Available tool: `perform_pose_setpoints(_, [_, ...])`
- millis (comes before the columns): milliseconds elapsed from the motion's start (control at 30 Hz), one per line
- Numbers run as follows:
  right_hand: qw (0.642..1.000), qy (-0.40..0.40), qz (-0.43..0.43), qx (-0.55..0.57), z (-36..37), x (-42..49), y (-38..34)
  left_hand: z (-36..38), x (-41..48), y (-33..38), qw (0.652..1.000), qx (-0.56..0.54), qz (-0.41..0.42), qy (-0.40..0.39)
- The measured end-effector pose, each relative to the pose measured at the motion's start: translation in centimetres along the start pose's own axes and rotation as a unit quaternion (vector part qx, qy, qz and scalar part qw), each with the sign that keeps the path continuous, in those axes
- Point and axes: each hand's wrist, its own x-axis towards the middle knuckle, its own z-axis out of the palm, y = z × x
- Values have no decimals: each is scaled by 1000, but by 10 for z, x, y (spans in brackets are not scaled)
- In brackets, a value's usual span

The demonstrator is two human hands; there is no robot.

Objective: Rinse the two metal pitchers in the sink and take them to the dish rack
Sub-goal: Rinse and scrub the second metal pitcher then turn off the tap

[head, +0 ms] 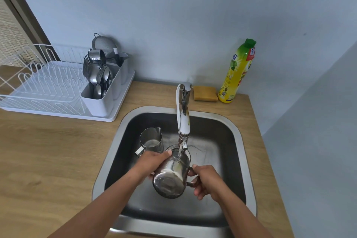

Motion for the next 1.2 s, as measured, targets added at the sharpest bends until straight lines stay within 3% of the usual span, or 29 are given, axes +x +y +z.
perform_pose_setpoints(200, [999,-22,-16,-42,-2,-12,-7,-3,-4,-10,996,-16,-13,-90])
perform_pose_setpoints(467, [972,65,-88,-207,-13,-24,-20,6,-9,-16,989,-63,-20,-134])
perform_pose_setpoints(633, [948,117,-150,-255,-19,-31,-27,17,-9,-9,987,-61,-3,-150])
perform_pose_setpoints(933, [932,142,-233,-237,-29,-20,-22,31,-3,-1,988,-59,137,-42])
perform_pose_setpoints(1200, [965,119,-229,-34,-10,-3,-15,15,-6,5,957,118,237,123])
